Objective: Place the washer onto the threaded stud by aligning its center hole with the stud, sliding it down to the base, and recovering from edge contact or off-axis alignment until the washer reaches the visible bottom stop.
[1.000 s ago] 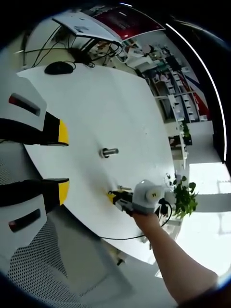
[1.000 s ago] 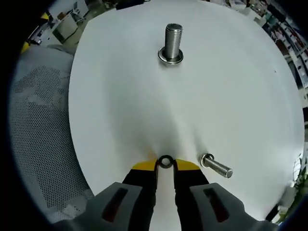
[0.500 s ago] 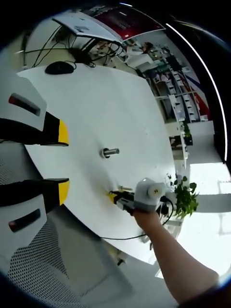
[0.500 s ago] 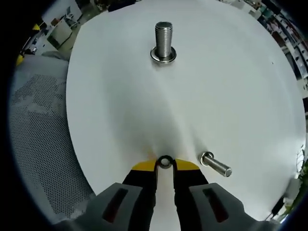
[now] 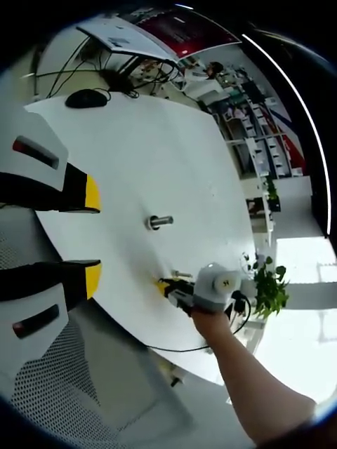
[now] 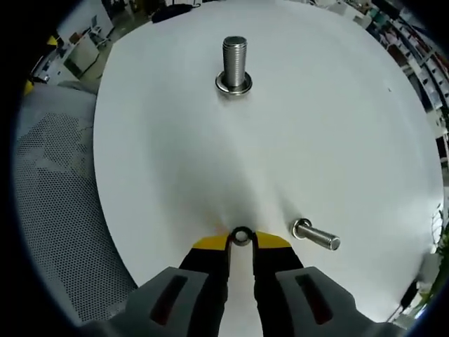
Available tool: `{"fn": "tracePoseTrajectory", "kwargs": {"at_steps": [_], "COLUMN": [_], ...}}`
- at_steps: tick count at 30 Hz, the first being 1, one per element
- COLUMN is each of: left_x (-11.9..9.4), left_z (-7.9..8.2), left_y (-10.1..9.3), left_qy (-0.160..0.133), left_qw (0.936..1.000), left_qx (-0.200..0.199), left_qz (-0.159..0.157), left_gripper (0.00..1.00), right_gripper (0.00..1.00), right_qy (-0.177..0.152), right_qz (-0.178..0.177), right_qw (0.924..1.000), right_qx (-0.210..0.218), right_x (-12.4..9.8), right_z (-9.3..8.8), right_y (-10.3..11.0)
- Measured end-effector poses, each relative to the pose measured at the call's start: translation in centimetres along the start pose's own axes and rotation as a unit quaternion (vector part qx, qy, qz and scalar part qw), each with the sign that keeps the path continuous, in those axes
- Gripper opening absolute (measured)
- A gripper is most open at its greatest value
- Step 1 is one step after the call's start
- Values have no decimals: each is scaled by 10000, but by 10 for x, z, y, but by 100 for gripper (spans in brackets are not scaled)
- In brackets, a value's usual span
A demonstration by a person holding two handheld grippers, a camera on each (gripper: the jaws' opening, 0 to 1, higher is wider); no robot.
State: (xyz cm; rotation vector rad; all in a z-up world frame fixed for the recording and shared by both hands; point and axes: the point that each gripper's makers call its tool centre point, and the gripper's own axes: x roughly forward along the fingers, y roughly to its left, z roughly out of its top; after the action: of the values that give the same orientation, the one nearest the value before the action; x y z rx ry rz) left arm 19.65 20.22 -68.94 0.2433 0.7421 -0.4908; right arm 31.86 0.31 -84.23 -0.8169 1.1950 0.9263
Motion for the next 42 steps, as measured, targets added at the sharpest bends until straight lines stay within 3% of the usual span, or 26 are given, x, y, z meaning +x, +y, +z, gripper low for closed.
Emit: {"fn": "tracePoseTrajectory", "kwargs": {"at_steps": [6,9,15,30,42], "left_x": [0,0,-1,-1,-1], "left_z": [0,0,0,2,2], "left_y": [0,0,0,0,-1], "left_qy": [-9,-16,-24,-52,-64], "left_qw": [10000,10000,10000,10000,10000], "left_qx": [0,2,6,4,6], "left_qz": [0,-7,-8,-16,-23], "left_gripper": [24,24,24,24,24], "right_gripper": [13,13,13,13,13], "right_qy": [-112,-204,-96,-342,-495], "right_qz": [-88,-90,-128,-259,-413], "right_qw": [9999,9995,9996,9952,9935], "right_qx": [17,228,239,877,938], "right_x": [-1,-2,-4,-25,-43], "right_z": [-1,-2,-7,-16,-15], "right_y": [1,0,0,-26,-42]}}
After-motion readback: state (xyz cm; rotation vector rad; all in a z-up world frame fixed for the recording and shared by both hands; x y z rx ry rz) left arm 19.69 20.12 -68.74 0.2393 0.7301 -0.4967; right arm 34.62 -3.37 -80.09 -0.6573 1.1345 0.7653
